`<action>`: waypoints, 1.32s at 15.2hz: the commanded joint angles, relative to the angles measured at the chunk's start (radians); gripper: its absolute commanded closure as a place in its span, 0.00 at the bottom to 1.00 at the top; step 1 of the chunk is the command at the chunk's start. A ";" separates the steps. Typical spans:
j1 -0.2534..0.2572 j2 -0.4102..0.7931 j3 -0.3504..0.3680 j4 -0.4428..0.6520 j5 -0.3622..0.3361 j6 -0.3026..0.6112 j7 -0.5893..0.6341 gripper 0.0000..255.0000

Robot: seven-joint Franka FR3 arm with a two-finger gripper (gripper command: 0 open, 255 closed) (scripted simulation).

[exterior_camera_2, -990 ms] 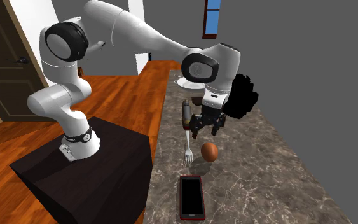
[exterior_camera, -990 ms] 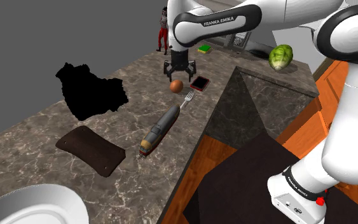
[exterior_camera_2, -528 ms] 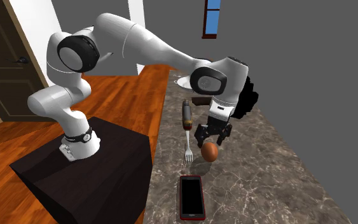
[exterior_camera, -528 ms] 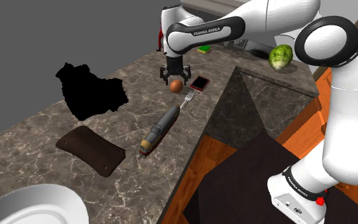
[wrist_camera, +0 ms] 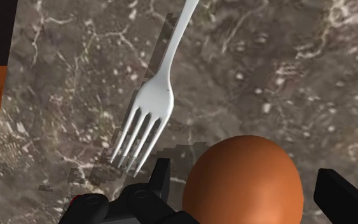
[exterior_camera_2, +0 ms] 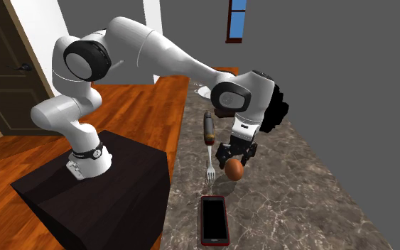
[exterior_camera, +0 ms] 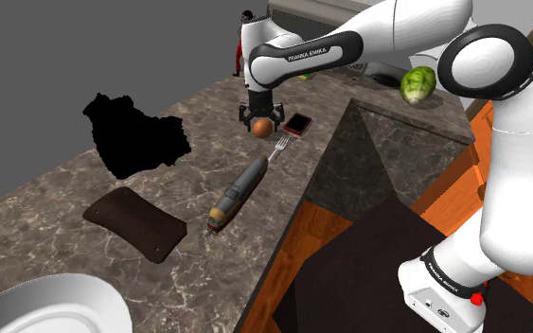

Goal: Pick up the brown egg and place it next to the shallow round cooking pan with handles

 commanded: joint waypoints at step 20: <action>0.000 -0.037 0.007 0.051 0.013 -0.086 -0.015 1.00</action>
